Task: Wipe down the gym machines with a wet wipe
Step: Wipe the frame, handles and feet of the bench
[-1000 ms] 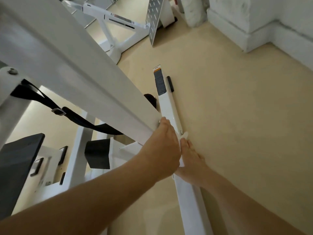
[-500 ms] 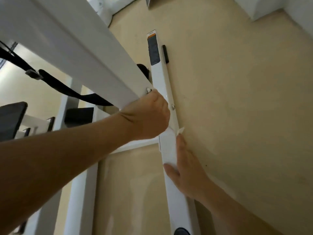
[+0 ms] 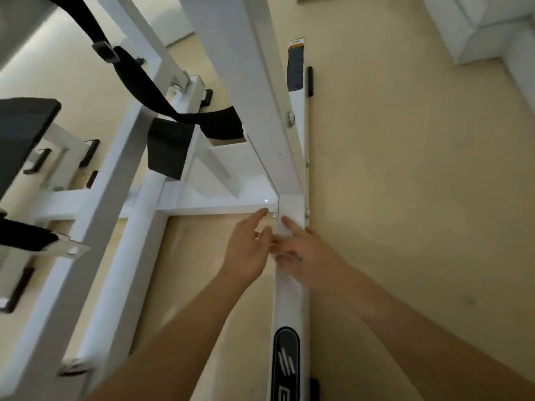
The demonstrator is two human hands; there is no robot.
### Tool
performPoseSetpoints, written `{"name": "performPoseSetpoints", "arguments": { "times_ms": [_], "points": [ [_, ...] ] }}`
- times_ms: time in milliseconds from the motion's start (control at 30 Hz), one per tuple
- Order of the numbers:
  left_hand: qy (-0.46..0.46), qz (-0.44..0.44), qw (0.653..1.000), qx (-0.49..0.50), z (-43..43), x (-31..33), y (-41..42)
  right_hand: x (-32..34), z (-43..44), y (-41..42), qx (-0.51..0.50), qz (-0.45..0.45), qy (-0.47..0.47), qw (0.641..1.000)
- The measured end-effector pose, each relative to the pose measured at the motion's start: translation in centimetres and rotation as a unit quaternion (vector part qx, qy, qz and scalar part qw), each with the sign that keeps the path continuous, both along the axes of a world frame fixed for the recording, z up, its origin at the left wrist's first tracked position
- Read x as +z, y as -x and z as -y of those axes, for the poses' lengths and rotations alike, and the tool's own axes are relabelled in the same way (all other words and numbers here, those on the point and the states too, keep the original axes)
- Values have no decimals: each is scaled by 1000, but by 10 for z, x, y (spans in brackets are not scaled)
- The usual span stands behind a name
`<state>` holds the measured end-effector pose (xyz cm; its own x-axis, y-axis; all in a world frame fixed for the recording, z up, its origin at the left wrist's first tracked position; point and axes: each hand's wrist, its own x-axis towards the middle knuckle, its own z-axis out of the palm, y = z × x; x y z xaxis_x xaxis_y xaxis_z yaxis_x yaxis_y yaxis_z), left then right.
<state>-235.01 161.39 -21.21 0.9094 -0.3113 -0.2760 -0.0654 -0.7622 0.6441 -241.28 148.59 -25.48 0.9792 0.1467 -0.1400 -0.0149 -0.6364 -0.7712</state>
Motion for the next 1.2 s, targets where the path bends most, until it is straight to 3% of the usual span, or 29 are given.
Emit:
{"name": "performPoseSetpoints", "arguments": {
  "times_ms": [100, 167, 233, 300, 400, 467, 567, 733, 867, 933, 1067, 1133, 1200],
  "points": [
    [64, -84, 992, 69, -6, -17, 16, 8, 2, 18, -165, -26, -223, 961],
    [80, -78, 988, 110, -10, -23, 29, 8, -2, 31, -274, 8, -227, 934],
    [120, -74, 975, 173, -12, -21, 38, 11, -5, 38, -313, 16, -213, 925],
    [180, -93, 957, 208, -16, -14, 43, 15, -4, 42, -280, -10, -180, 943],
    [282, -212, 922, 161, -21, 6, 44, 29, 3, 41, -155, -23, -76, 985],
    [311, -262, 907, 110, -23, 17, 41, 44, 5, 38, -133, -56, -158, 977],
    [330, -259, 900, 114, -26, 27, 36, 55, 11, 35, -161, -114, -289, 937],
    [263, -150, 949, 90, -33, 37, 30, 56, 16, 41, -181, -130, -258, 940],
    [228, -104, 964, 89, -38, 45, 24, 67, 16, 43, -172, -18, -46, 984],
    [212, -102, 967, 93, -39, 45, 23, 71, 17, 41, -156, 0, -7, 988],
    [177, -86, 978, 67, -40, 51, 22, 73, 27, 41, -112, -96, 2, 989],
    [226, -141, 963, 49, -41, 57, 21, 79, 34, 44, -56, -178, -1, 983],
    [268, -203, 942, -11, -42, 62, 21, 94, 37, 43, -14, -226, -87, 970]
  ]
}}
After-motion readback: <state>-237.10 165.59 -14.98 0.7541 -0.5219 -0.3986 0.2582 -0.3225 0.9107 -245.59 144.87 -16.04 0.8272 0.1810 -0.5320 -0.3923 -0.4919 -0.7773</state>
